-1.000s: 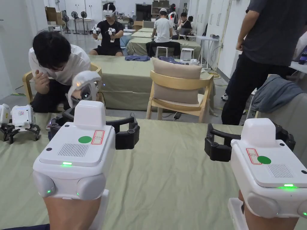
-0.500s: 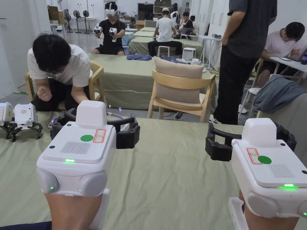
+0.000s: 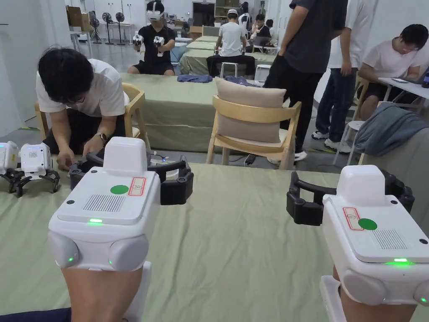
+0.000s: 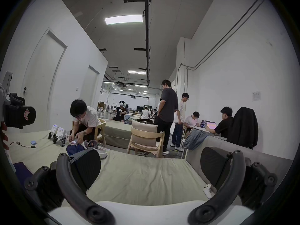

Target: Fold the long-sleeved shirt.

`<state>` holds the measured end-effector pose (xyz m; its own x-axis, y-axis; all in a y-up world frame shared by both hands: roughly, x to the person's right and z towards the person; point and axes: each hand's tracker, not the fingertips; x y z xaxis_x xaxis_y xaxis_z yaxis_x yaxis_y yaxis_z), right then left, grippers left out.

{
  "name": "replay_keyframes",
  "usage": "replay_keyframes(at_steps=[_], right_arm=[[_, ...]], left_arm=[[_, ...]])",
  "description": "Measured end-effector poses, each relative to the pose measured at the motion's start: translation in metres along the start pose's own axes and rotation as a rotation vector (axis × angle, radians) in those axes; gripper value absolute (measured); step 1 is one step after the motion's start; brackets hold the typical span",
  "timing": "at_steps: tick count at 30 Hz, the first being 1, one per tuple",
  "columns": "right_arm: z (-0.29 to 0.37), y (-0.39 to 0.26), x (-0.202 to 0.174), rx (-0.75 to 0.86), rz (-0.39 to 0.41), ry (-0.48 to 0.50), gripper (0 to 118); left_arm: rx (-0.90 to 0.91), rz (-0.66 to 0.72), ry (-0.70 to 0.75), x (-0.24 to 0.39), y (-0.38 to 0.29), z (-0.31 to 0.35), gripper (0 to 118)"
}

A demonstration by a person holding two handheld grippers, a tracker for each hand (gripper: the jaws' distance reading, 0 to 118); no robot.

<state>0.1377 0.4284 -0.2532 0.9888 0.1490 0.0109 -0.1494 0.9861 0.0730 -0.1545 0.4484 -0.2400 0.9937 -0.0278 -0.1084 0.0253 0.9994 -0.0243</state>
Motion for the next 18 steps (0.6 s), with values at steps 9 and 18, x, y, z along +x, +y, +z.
replay_keyframes(at_steps=[9, 18], right_arm=[[0.0002, -0.0018, 0.0004, -0.002, -0.01, -0.003, 118], [0.0027, -0.0026, 0.0018, 0.017, -0.025, -0.021, 118]], left_arm=[[-0.007, 0.013, 0.021, -0.0029, 0.0007, 0.0002, 111], [-0.024, 0.037, -0.024, -0.0087, 0.0034, -0.0024, 111]])
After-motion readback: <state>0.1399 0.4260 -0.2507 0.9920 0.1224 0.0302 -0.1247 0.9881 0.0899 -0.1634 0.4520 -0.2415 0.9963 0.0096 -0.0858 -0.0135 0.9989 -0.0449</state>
